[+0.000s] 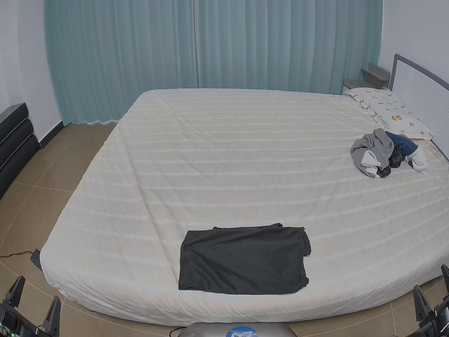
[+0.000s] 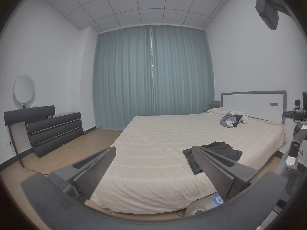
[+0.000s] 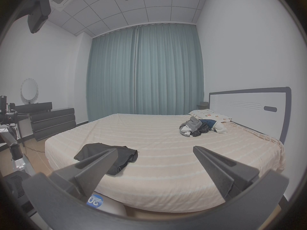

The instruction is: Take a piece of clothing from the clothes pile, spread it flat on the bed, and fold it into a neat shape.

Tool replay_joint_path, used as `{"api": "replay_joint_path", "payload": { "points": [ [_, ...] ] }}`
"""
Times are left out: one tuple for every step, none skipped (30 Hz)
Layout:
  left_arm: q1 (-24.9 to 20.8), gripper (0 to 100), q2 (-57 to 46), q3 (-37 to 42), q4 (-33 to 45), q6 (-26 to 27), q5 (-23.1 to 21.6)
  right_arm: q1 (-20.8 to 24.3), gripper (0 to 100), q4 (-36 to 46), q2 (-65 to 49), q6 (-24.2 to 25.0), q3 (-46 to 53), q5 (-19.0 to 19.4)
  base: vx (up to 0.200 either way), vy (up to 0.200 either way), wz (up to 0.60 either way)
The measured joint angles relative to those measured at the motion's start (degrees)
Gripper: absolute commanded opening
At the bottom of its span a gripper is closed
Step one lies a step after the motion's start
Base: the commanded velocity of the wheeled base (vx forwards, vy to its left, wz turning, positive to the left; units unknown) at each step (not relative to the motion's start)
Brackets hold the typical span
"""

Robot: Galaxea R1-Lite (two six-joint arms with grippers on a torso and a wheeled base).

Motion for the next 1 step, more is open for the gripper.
{"api": "replay_joint_path", "payload": {
  "points": [
    [0.0, 100, 0.0, 0.0, 0.1, -0.4, 0.0, 0.0, 100, 0.0, 0.0, 0.0, 0.0, 0.0, 0.000, 0.000, 0.00]
  ]
}}
